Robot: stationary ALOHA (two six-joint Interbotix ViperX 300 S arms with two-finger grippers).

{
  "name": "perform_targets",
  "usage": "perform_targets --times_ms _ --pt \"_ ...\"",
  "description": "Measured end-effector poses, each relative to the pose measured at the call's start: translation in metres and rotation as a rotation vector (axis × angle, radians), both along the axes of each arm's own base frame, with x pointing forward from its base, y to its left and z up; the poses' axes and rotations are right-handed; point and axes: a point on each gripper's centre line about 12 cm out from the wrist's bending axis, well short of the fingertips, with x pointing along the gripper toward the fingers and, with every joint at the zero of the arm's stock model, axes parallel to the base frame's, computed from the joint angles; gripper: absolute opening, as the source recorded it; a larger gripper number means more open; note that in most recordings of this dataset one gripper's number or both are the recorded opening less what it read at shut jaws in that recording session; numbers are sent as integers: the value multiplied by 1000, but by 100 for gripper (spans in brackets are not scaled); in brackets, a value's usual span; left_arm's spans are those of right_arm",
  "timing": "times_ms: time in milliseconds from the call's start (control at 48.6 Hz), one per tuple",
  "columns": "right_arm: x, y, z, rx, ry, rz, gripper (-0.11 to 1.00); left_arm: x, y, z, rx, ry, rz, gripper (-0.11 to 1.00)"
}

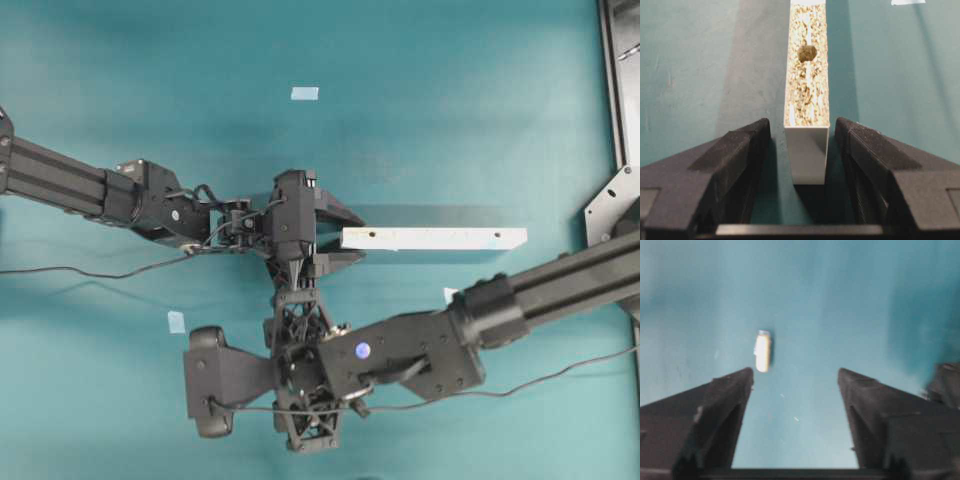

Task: Move the wooden board into place and insert the rod into its hole.
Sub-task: 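Grasp the wooden dowel with the right gripper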

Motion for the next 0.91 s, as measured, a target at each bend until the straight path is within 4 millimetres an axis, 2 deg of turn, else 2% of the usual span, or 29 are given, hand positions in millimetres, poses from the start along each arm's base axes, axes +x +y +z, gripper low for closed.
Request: perform_targets --times_ms 144,432,617,741,905 --pt "2 10 -9 13 -15 5 68 0 0 0 1 0 1 58" --pt "4 12 -34 5 13 2 67 0 0 0 1 0 1 58" --pt "7 13 -40 10 3 1 66 0 0 0 1 0 -1 58" --pt "8 13 -41 15 -5 -4 61 0 0 0 1 0 1 58" --pt "7 13 -44 19 2 -27 50 0 0 0 1 2 1 58"
